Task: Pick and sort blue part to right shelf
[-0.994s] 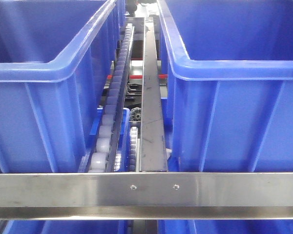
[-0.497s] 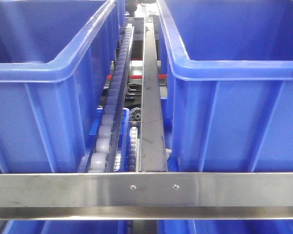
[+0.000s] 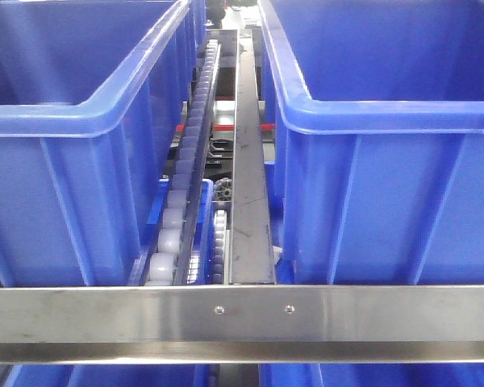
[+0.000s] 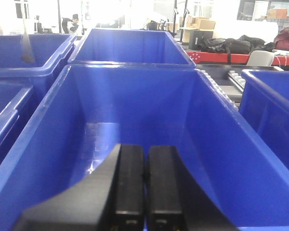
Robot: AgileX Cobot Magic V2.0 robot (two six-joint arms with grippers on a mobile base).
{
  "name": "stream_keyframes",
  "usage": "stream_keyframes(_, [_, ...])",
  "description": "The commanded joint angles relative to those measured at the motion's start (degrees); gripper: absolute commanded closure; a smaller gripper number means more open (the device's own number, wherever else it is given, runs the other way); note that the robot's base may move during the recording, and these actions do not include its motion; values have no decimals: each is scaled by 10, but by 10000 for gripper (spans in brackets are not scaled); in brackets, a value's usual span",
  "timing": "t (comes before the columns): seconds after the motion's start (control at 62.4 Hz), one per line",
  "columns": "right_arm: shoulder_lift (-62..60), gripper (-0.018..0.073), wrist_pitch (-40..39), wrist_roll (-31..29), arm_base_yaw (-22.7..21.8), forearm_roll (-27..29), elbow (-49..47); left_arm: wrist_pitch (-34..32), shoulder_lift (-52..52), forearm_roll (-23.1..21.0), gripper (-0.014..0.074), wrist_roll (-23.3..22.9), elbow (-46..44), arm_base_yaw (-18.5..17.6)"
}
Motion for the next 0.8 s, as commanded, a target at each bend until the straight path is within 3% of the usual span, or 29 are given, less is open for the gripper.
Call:
stream_keyframes(0.0, [-13,510,-115,-3,-2,2,22,-44,6,-10,462,-5,-16,2])
stream_keyframes(0.321, [-13,510,-115,-37,-2,1,27,-44,6,-10,462,-5,-16,2])
stream_keyframes(0.786, [-13,510,-118,-37,-2,3,27,-44,6,-10,462,-5,-16,2])
